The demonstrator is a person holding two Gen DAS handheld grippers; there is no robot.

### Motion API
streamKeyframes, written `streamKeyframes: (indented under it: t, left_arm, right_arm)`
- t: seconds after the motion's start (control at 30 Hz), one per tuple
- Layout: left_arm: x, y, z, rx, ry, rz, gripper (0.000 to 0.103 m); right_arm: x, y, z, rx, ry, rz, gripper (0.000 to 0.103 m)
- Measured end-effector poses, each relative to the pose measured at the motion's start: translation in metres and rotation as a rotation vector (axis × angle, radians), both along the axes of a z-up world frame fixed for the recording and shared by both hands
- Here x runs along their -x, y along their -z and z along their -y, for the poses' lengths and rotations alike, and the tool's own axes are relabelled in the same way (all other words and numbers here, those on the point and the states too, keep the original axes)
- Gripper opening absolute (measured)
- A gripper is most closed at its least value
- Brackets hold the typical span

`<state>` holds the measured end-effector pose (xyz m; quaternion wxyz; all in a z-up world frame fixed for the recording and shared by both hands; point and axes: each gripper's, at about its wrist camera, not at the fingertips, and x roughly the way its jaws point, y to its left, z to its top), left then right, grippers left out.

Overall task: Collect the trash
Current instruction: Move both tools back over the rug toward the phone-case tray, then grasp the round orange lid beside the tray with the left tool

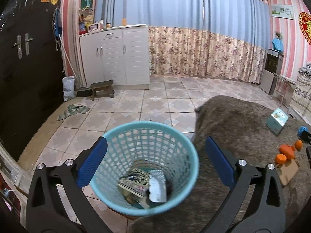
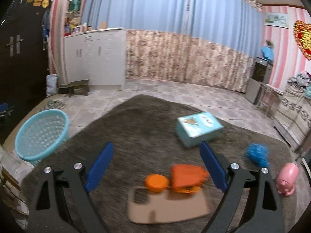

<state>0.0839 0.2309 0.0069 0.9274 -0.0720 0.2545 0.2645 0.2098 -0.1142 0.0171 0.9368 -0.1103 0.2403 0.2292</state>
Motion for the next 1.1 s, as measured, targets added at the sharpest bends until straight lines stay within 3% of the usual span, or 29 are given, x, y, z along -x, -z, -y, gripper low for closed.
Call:
streamKeyframes:
  t: [0.3, 0.67, 1.1]
  left_arm:
    - [-0.011, -0.004, 0.042, -0.012, 0.044, -0.011, 0.097]
    - [-0.030, -0.001, 0.080, -0.004, 0.097, -0.030, 0.097]
    - [-0.076, 0.037, 0.165, 0.016, 0.246, -0.094, 0.097]
  right_arm:
    - [-0.012, 0.012, 0.074, 0.012, 0.113, -0.004, 0.089]
    - [-0.013, 0.023, 0.126, 0.075, 0.192, 0.029, 0.091]
    - [-0.020, 0.052, 0.171, 0.044, 0.261, -0.033, 0.091]
